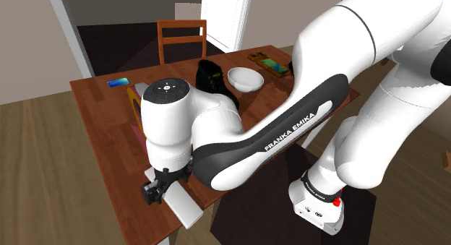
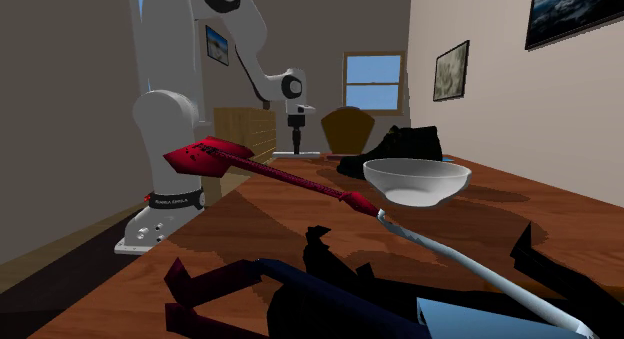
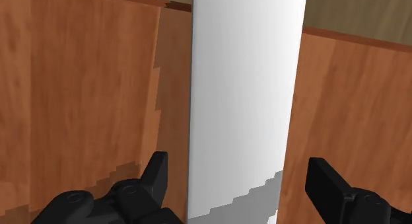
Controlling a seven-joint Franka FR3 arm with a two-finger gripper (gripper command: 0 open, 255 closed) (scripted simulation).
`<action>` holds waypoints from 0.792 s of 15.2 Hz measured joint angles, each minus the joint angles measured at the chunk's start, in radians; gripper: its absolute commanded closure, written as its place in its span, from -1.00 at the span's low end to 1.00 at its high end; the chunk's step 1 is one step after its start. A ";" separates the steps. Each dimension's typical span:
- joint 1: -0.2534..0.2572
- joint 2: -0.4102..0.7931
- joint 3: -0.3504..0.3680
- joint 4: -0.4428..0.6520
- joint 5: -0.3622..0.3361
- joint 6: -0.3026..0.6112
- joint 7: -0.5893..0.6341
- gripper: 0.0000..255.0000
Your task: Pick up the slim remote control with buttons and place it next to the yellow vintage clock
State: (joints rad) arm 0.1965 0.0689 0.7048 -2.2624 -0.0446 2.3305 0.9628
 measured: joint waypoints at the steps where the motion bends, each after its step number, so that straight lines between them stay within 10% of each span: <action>1: 0.000 0.000 0.000 0.000 0.000 0.000 0.000 -1.00; 12: -0.009 -0.094 0.001 0.051 0.080 -0.123 -0.058 -1.00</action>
State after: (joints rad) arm 0.1875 -0.0252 0.7059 -2.2111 0.0356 2.2079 0.9047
